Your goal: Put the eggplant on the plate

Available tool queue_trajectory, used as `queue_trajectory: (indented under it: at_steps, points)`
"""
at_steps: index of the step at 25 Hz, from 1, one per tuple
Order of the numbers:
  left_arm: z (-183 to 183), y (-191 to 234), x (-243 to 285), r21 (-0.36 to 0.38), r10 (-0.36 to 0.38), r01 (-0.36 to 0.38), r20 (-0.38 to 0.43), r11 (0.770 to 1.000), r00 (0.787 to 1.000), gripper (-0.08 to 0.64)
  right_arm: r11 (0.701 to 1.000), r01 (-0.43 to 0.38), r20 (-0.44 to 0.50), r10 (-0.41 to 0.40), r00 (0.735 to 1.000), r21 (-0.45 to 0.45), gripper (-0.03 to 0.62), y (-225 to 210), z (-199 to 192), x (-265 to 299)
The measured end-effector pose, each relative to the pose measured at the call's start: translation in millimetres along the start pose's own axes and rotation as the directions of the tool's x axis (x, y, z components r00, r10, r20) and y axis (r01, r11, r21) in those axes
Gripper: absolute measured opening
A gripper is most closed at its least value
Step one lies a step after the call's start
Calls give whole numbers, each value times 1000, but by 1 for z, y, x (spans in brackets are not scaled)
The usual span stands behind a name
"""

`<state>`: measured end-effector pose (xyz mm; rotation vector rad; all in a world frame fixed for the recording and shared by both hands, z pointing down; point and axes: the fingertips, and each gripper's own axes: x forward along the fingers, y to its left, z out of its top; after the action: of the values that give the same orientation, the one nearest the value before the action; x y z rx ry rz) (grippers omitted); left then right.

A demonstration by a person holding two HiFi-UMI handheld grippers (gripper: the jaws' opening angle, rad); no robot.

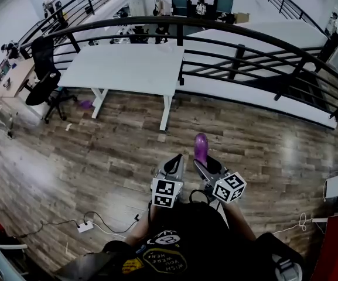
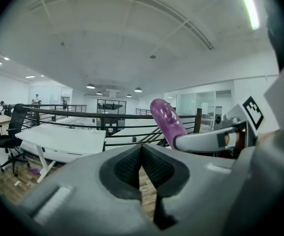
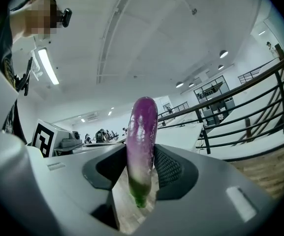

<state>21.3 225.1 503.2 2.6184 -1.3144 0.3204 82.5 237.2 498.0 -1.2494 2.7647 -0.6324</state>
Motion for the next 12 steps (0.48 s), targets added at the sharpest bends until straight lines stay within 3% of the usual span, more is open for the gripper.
queue_trajectory:
  at_steps: [3,12]
  points:
    - [-1,18,6,-5,-29,29,-1,1000,1000,5,1000,17,3,-17,1000,-10,179,0,3,26]
    - [-2,76,48,-86,-10,8,-25,996,1000,5,1000,7,-59,-6,998,15,179,-20,3,83]
